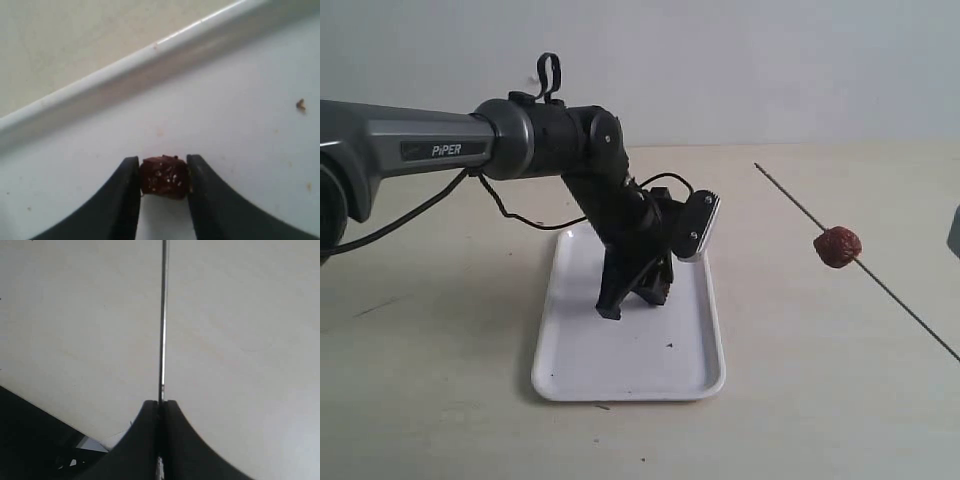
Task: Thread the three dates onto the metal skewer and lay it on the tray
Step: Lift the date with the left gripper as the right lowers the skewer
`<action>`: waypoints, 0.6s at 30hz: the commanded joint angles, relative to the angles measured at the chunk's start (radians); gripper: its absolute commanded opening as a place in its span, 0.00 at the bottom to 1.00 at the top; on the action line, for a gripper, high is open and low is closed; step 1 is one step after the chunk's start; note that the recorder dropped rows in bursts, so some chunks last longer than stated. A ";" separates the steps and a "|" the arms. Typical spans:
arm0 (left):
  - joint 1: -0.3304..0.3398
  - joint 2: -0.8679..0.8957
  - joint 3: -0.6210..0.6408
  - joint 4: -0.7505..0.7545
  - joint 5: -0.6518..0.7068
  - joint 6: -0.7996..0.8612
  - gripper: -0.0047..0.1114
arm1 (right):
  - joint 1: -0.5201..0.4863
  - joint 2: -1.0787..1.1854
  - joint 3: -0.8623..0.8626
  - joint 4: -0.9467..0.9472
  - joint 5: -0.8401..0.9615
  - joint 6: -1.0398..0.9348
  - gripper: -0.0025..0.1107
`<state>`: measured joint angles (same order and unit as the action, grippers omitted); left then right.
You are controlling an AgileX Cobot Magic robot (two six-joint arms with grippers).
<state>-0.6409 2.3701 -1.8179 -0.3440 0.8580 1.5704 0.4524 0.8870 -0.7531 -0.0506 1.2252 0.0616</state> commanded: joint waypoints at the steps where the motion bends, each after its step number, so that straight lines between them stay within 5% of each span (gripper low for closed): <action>1: -0.003 -0.009 -0.003 -0.024 0.001 -0.006 0.32 | 0.001 -0.003 0.004 -0.007 -0.004 -0.003 0.02; 18: -0.003 -0.134 -0.003 -0.032 -0.007 -0.004 0.32 | 0.001 -0.003 0.031 -0.080 -0.004 0.100 0.02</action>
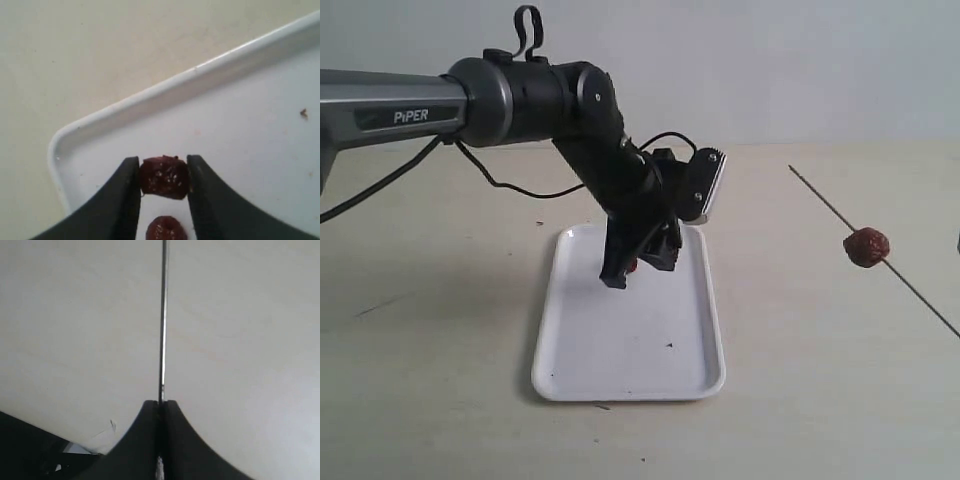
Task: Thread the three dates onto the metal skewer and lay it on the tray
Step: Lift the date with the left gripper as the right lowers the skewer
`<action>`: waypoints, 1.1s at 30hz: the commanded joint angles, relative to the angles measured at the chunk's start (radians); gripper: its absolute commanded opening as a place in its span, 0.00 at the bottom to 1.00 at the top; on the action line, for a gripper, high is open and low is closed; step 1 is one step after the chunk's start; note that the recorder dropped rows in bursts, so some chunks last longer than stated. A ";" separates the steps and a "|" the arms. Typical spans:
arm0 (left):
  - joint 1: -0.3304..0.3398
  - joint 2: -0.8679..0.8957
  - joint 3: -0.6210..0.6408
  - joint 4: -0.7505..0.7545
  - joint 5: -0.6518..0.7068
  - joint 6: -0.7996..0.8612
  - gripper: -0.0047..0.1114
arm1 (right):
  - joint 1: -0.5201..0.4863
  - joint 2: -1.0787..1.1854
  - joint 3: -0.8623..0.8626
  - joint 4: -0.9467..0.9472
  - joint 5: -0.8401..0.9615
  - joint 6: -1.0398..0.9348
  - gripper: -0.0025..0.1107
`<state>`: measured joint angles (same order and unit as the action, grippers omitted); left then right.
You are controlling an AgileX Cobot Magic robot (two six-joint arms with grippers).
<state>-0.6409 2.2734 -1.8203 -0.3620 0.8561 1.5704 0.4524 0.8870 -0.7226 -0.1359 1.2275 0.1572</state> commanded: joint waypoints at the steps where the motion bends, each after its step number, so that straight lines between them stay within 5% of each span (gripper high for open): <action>1: -0.003 -0.042 -0.001 -0.011 -0.008 -0.001 0.32 | 0.001 -0.003 0.000 0.005 -0.006 0.004 0.02; 14: 0.073 -0.131 -0.001 -0.097 0.365 0.100 0.32 | 0.001 -0.002 0.060 0.136 -0.006 -0.089 0.02; 25: 0.098 -0.145 0.003 -0.305 0.365 0.206 0.32 | 0.001 0.038 0.069 0.271 -0.006 -0.252 0.02; 33: 0.094 -0.145 0.003 -0.304 0.365 0.233 0.32 | 0.001 0.119 0.067 0.269 -0.006 -0.263 0.02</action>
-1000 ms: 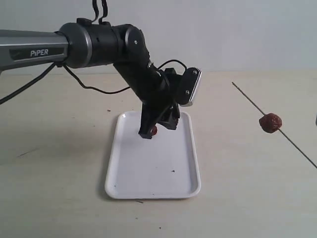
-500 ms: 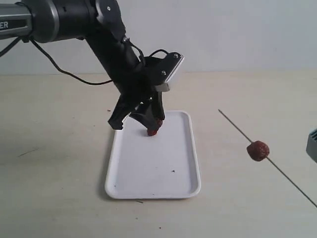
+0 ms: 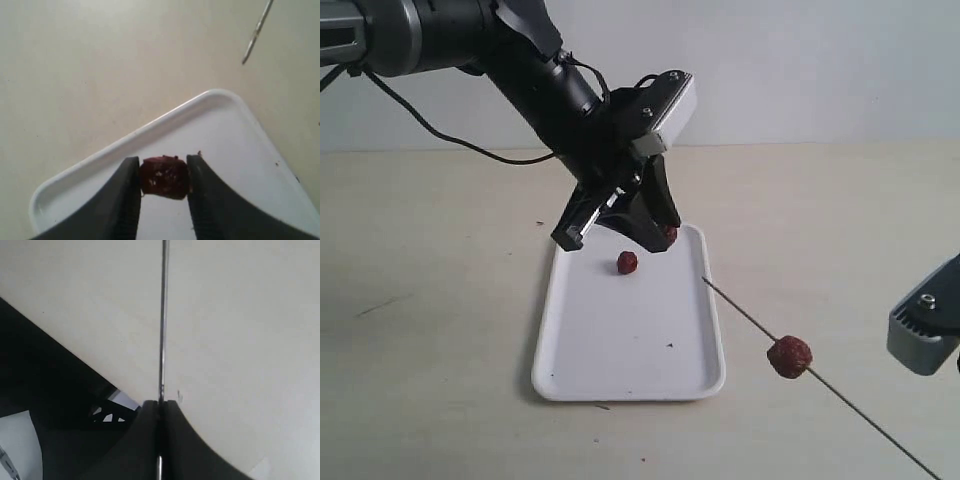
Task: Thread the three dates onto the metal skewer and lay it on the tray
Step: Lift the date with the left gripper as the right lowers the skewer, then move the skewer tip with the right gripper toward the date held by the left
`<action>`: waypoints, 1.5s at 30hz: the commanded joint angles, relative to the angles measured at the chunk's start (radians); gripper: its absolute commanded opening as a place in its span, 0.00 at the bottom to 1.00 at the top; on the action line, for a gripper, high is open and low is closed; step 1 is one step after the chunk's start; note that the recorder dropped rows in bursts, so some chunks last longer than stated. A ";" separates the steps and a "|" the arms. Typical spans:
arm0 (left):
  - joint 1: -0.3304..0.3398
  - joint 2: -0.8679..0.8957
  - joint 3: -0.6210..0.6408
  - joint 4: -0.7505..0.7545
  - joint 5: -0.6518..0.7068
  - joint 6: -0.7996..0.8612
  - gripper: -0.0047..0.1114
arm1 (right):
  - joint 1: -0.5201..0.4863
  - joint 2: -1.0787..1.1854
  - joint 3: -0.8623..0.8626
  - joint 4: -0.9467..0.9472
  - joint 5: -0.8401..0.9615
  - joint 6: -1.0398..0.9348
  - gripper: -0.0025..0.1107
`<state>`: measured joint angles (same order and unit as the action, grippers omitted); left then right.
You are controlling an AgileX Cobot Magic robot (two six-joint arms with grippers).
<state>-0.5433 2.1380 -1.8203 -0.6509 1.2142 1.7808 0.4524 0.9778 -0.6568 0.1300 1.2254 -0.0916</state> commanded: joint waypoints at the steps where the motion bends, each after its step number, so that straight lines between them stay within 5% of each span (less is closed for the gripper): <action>1: -0.004 -0.010 0.003 -0.015 0.007 0.025 0.32 | 0.001 0.033 0.001 0.003 -0.004 -0.014 0.02; 21: -0.004 -0.010 0.003 -0.025 0.007 0.223 0.32 | 0.001 0.098 0.001 -0.034 -0.213 -0.010 0.02; 45: -0.023 -0.010 0.003 0.065 0.007 0.257 0.32 | 0.001 0.197 -0.001 -0.087 -0.278 -0.001 0.02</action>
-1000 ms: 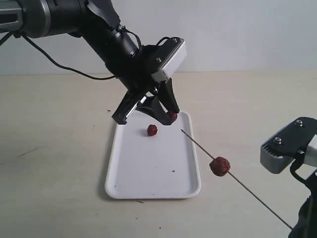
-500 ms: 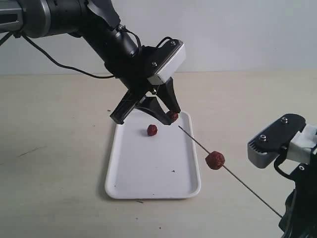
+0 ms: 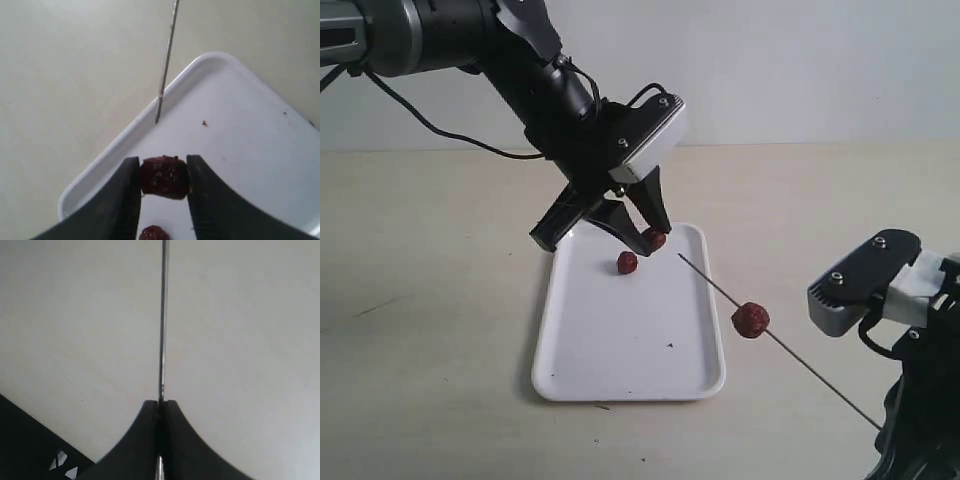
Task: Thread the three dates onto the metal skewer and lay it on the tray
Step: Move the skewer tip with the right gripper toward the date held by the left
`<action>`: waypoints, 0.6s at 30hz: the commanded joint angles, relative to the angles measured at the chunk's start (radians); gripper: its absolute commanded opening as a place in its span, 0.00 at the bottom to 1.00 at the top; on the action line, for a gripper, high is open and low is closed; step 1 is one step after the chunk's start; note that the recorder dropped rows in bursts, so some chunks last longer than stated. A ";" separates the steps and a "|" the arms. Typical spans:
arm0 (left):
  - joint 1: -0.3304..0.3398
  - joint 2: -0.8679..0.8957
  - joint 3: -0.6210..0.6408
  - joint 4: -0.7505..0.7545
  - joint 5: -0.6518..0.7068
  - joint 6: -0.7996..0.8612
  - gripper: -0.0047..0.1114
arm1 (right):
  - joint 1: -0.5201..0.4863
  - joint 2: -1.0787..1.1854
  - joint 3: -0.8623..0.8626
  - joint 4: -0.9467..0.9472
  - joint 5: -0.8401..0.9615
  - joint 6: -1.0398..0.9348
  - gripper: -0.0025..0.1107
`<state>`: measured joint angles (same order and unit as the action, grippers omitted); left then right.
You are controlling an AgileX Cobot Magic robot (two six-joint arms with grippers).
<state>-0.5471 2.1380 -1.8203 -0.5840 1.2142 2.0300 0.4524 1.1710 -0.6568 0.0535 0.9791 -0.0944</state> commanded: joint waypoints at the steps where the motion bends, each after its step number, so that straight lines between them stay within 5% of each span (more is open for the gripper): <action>1: -0.026 -0.010 0.003 0.001 0.007 0.012 0.32 | 0.001 0.007 -0.001 -0.011 -0.037 0.001 0.02; 18: -0.072 -0.010 0.003 0.024 0.007 0.012 0.32 | 0.001 0.035 -0.060 0.000 0.018 -0.016 0.02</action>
<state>-0.6103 2.1377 -1.8203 -0.5312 1.2056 2.0404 0.4524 1.2024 -0.7028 0.0495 1.0152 -0.0960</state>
